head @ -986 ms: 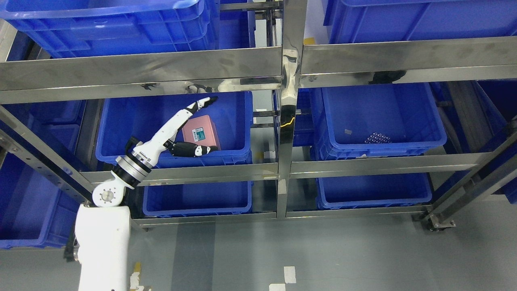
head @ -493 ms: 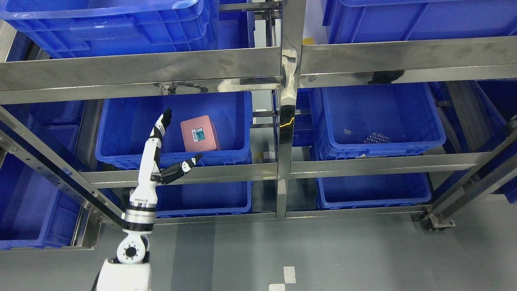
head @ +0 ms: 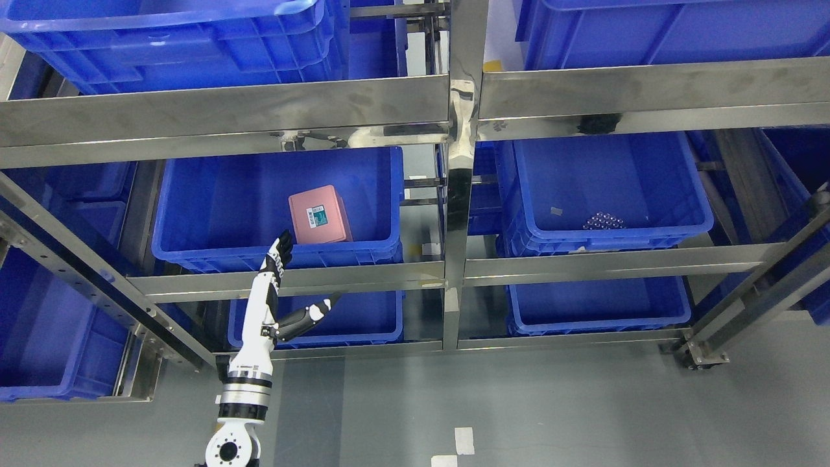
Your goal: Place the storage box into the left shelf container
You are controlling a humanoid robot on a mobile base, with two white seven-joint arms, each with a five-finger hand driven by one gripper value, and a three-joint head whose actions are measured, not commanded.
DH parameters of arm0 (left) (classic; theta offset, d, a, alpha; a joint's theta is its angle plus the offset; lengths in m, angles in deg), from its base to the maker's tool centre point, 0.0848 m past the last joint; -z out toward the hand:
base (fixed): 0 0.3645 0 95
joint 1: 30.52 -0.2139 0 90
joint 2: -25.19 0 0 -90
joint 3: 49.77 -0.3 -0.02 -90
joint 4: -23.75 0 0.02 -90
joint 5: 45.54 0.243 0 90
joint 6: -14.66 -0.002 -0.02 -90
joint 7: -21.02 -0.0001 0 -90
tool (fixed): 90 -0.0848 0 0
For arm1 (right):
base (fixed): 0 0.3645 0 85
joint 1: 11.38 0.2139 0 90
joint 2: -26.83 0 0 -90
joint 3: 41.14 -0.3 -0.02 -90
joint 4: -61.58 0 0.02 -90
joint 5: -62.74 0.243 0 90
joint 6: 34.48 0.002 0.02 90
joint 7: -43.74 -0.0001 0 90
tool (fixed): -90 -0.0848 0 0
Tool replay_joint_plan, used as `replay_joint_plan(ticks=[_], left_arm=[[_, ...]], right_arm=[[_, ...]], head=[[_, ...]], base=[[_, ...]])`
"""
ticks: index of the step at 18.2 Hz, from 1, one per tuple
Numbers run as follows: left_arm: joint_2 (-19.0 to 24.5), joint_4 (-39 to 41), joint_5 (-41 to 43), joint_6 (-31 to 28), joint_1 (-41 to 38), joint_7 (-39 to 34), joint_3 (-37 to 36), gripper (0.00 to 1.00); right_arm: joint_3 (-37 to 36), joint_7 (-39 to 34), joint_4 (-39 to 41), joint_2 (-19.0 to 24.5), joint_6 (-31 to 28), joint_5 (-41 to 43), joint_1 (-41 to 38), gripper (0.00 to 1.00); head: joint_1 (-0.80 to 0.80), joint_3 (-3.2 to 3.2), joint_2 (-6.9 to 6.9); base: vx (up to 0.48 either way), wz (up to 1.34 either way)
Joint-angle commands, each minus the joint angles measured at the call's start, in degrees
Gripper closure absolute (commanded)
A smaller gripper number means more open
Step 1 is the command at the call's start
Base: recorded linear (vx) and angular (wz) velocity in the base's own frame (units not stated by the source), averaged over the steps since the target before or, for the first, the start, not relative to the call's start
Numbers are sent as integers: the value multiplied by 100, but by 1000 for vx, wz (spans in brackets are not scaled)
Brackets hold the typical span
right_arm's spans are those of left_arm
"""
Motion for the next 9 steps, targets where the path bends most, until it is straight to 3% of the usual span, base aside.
replay_joint_plan(ticks=[1, 9], left_arm=[[53, 1314, -200, -260, -230, 17, 156, 1], [53, 1315, -200, -217, -204, 26, 263, 1]], right_arm=[[0, 5, 100, -100, 4, 18, -44, 0], [0, 5, 100, -100, 4, 18, -44, 0]], head=[[0, 0, 0], [0, 0, 0]], base=[[0, 0], [0, 0]])
